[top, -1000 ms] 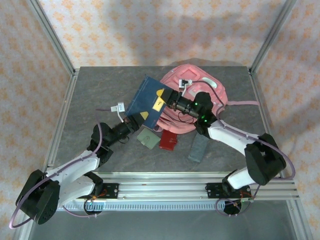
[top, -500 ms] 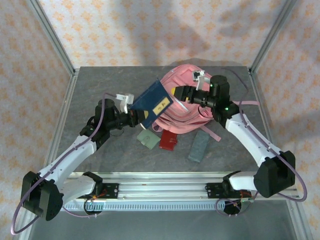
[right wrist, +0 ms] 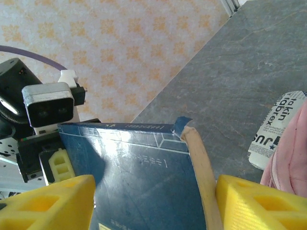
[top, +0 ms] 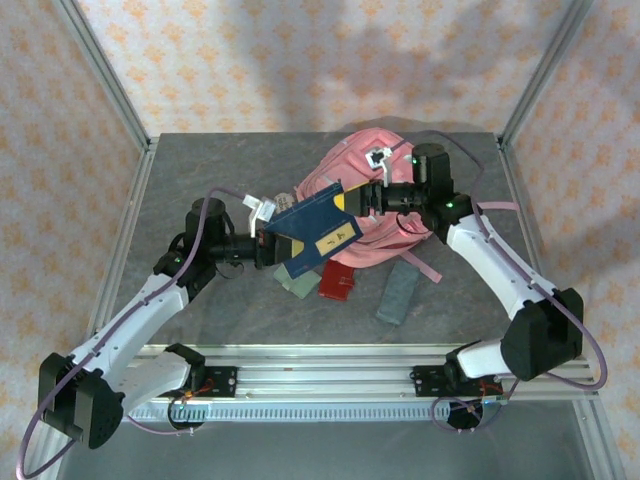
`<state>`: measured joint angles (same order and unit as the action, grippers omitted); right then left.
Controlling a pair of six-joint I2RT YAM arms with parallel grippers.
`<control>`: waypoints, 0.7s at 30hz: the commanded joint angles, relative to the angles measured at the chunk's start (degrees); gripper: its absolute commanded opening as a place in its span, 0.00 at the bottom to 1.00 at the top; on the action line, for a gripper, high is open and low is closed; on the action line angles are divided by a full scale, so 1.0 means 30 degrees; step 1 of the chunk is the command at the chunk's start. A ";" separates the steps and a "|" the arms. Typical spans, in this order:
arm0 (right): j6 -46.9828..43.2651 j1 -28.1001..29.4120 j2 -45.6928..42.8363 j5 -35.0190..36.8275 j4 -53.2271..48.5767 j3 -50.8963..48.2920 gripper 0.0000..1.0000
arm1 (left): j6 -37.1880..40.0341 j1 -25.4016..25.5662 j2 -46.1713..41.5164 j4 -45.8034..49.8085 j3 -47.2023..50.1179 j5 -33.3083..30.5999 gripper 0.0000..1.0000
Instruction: Pack the student bag
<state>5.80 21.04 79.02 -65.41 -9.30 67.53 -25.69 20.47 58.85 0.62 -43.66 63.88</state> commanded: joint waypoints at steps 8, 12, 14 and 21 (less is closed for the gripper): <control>-0.0704 -0.0169 -0.0445 -0.0335 -0.0676 0.0392 0.66 | -0.2191 0.0002 -0.1029 -0.5172 0.0425 0.3183 0.00; -0.0351 -0.0181 -0.0472 -0.2385 -0.0051 0.0535 0.55 | -0.2161 0.0003 -0.1116 -0.4921 0.0528 0.3257 0.00; 0.0336 -0.0037 -0.0445 -0.5159 0.1041 0.0345 0.28 | -0.1878 -0.0012 -0.0993 -0.4600 0.0480 0.2997 0.00; 0.3077 0.0610 -0.0773 -0.4015 0.3801 -0.0279 0.00 | -0.1395 -0.1081 -0.0284 -0.3061 -0.0560 -0.2762 0.50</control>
<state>8.60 20.93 78.85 -76.40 -6.22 67.59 -29.98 18.63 57.63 -5.89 -42.22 64.79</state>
